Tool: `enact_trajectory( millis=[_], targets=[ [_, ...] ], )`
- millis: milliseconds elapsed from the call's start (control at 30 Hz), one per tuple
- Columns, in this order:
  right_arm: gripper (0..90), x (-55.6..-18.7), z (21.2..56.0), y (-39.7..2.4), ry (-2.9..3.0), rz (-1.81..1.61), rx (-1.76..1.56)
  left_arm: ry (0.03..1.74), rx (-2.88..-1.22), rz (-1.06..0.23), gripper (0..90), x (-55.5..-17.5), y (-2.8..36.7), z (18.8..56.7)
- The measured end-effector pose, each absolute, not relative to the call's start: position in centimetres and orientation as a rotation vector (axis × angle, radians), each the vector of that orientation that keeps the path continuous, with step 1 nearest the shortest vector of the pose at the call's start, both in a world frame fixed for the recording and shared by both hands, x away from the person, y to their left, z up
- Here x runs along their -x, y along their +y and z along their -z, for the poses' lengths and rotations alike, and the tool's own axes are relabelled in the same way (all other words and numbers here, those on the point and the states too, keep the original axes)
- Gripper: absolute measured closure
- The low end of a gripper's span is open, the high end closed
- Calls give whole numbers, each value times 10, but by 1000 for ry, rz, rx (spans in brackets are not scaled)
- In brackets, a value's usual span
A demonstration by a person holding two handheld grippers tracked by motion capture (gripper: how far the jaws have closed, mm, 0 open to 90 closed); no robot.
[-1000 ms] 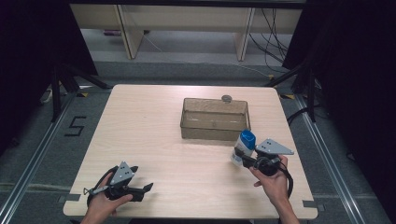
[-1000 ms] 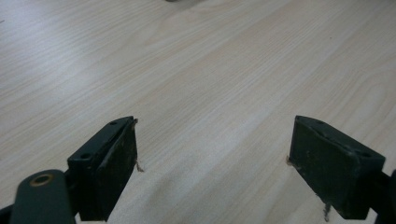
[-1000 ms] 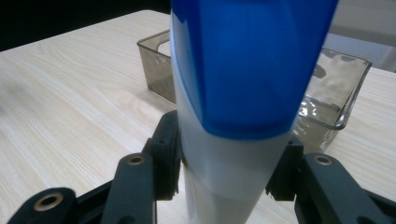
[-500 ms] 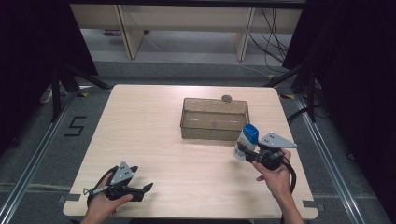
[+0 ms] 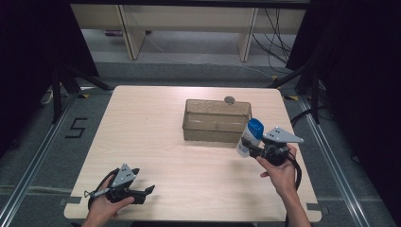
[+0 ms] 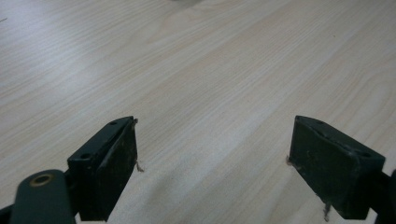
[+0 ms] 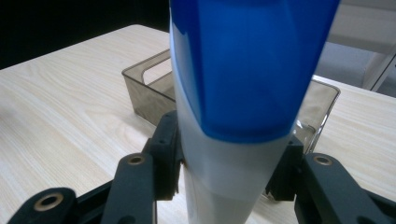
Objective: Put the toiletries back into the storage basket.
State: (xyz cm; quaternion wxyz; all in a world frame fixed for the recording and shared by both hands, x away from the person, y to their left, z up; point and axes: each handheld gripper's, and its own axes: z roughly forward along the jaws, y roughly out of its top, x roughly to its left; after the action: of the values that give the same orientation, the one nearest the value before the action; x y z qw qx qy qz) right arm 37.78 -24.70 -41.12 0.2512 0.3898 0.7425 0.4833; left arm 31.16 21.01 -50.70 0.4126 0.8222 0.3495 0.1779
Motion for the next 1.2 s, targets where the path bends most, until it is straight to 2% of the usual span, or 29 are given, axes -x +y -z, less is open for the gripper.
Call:
enact_trajectory(
  millis=[633, 1200],
  targets=[
    [562, -387, 394, -249, 2004, -1337, -1090, 887, -2050, -441, 150, -312, 209, 507],
    [562, -411, 376, -250, 1960, -1313, -1116, 876, -2073, -445, 150, -312, 211, 507]
  ],
)
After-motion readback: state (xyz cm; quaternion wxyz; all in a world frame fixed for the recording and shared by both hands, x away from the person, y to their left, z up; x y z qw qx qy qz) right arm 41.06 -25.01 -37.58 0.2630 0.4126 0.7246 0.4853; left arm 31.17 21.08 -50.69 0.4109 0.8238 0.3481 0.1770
